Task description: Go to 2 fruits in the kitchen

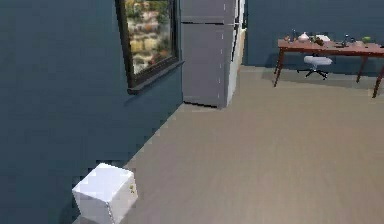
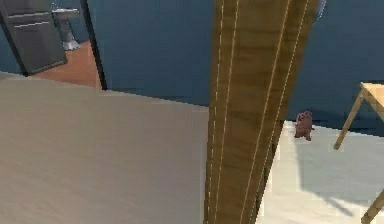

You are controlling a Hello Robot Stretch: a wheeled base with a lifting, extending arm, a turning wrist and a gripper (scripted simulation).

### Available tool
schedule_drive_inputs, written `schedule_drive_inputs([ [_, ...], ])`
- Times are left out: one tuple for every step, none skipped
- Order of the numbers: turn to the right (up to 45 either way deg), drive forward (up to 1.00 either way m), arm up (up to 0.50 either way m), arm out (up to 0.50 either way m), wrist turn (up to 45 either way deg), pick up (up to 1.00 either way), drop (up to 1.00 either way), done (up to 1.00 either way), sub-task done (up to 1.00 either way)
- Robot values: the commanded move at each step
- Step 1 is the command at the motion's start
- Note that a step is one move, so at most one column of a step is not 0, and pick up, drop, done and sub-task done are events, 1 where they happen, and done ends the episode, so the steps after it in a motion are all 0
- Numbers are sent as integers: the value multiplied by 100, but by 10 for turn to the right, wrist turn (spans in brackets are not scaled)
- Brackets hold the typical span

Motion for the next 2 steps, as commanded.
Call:
schedule_drive_inputs([
  [0,40,0,0,0,0,0,0,0],
  [300,0,0,0,0,0,0,0,0],
])
